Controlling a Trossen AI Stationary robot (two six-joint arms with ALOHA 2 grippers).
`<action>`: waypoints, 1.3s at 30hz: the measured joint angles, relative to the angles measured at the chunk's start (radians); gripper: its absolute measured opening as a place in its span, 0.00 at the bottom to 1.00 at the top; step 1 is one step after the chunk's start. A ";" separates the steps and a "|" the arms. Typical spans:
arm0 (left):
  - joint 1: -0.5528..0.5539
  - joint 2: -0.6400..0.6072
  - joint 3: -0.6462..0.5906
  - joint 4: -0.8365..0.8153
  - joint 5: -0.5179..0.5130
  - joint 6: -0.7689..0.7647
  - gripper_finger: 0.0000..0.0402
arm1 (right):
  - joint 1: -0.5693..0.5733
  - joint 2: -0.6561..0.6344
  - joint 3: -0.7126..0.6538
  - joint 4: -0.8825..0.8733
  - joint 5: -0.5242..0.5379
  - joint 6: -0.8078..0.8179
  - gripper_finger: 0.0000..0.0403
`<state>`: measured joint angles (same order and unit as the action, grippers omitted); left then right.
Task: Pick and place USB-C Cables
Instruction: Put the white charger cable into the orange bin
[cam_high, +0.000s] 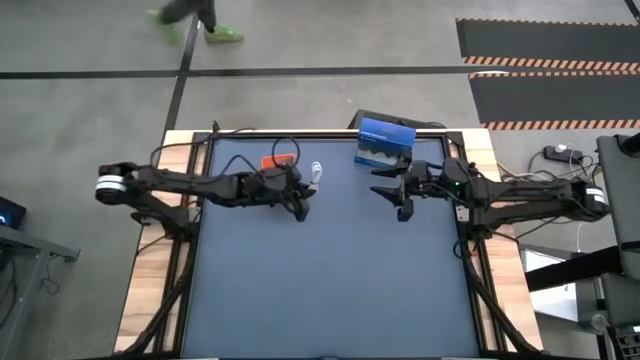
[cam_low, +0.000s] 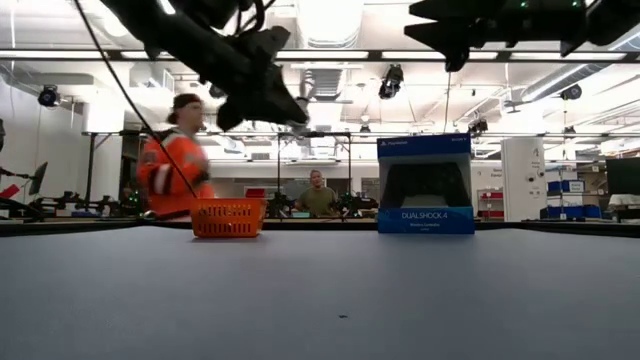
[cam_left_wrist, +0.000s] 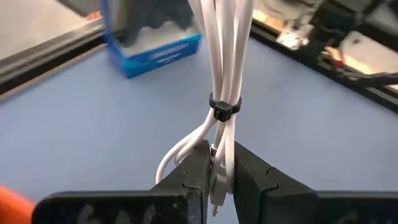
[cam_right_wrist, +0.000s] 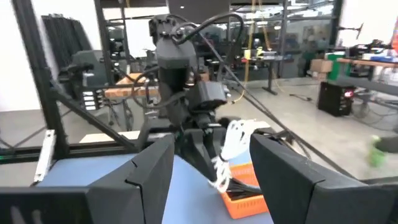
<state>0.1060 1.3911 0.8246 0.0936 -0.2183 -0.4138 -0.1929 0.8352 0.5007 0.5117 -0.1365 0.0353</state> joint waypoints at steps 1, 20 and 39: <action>0.002 -0.019 0.000 -0.029 -0.007 -0.011 0.07 | 0.000 -0.015 0.000 -0.016 0.010 -0.004 0.50; 0.086 0.137 0.504 -1.074 -0.031 -0.101 0.07 | -0.002 -0.076 0.001 -0.186 0.121 -0.075 0.50; 0.306 0.303 0.504 -1.182 -0.037 0.036 0.07 | -0.002 -0.074 0.001 -0.193 0.140 -0.070 0.50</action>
<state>0.4120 1.6944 1.3287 -1.0881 -0.2553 -0.3777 -0.1947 0.7614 0.5014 0.3182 0.0036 -0.0345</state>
